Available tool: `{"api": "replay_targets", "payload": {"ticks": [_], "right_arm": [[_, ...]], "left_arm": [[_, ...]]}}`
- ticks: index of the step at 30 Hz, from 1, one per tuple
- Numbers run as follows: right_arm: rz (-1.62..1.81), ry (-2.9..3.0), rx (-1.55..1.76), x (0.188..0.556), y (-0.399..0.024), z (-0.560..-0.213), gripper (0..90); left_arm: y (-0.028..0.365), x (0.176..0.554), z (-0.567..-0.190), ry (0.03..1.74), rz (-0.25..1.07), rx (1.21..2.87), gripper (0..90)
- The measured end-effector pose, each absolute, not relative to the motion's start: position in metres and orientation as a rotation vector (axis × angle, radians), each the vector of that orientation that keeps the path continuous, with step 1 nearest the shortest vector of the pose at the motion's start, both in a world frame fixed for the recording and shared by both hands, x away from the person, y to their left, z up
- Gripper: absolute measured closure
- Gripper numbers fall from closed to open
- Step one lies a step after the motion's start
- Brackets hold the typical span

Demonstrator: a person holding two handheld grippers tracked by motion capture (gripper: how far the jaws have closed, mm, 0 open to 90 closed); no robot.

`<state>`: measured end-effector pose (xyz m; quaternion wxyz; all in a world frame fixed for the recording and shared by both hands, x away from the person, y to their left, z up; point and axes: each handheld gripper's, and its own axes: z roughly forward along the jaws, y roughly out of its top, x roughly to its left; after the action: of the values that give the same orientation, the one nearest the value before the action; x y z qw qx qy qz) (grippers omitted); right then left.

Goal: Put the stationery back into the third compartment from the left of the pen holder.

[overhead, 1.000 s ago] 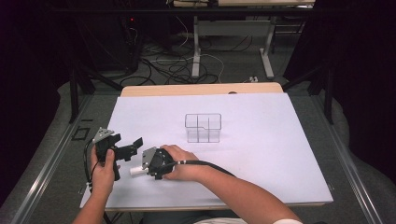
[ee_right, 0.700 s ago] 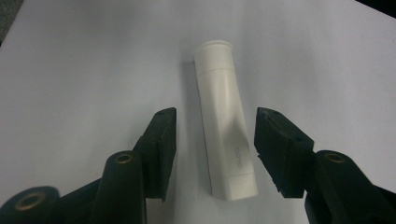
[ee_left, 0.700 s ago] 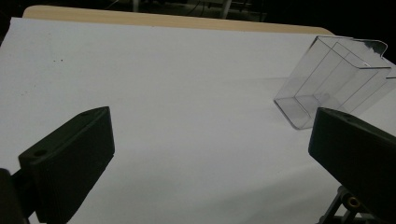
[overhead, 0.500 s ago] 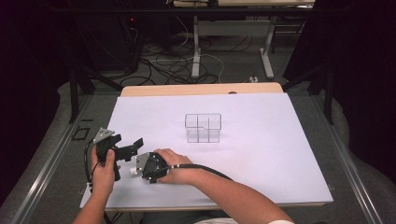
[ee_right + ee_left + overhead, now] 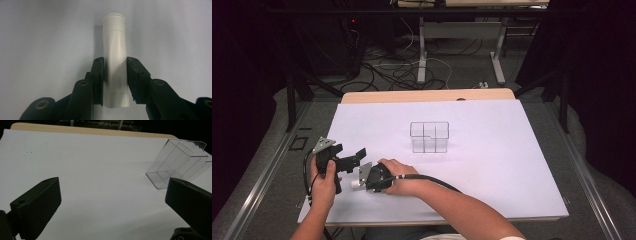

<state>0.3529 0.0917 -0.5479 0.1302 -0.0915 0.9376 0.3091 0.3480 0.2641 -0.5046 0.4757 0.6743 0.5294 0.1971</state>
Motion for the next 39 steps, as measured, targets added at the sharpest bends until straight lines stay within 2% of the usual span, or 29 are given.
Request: {"api": "replay_targets", "payload": {"ticks": [23, 39], "right_arm": [[0.934, 2.665, -0.284, 0.345, 0.085, -0.547, 70.9], [1.054, 2.62, -0.126, 0.345, 0.05, -0.533, 70.8]], "left_arm": [[0.27, 0.348, -0.505, 1.332, 0.487, 1.623, 0.2], [0.271, 0.348, -0.502, 1.332, 0.46, 1.557, 0.2]]}}
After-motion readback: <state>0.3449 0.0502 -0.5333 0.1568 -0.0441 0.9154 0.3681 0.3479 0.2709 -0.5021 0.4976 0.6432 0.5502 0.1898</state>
